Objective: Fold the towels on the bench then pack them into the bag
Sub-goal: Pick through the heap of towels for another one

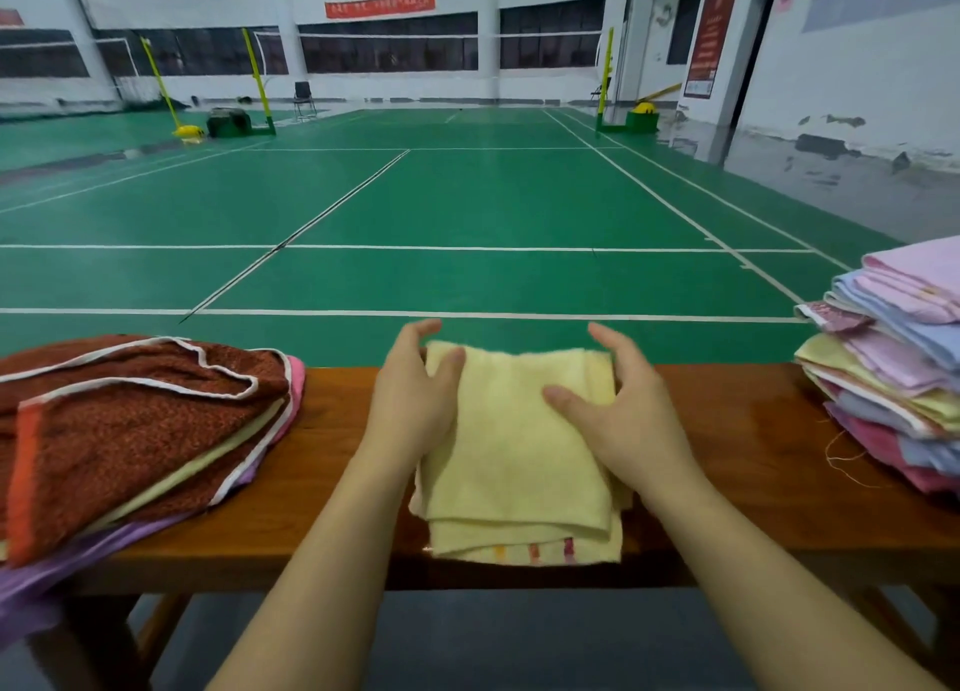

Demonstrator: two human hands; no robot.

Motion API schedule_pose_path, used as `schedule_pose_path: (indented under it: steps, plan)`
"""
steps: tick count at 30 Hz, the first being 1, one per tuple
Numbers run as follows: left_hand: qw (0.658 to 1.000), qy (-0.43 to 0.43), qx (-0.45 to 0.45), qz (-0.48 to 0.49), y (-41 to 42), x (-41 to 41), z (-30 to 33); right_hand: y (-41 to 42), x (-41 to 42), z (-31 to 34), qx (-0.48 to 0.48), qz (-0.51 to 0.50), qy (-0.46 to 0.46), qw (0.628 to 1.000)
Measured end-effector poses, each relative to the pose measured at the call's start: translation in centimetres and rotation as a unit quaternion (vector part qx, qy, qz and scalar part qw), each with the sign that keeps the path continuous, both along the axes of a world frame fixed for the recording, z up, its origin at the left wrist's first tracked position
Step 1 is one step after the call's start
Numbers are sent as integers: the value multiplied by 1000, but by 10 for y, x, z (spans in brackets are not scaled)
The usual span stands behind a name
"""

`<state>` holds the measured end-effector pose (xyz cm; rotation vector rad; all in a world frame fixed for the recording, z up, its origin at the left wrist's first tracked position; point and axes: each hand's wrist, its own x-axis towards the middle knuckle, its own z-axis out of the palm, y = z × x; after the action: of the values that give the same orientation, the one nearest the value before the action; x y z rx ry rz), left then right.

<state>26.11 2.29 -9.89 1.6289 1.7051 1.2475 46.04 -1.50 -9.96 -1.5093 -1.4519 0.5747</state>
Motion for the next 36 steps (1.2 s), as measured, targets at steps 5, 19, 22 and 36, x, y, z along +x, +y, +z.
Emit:
schedule_pose_path:
  steps: [5,19,22,36]
  plan:
    - [978,182,-98,42,-1,-3,-17,2,10,-9,-109,-56,-192,974]
    - [920,366,-103,-97,-36,16,-20,1,-5,-9,-126,129,-436,882]
    - [927,363,-95,23,-24,7,-18,-11,-10,2,-128,107,-494,853]
    - [931,290,-207,83,-25,-6,-22,4,5,-14,-151,-18,-241,959]
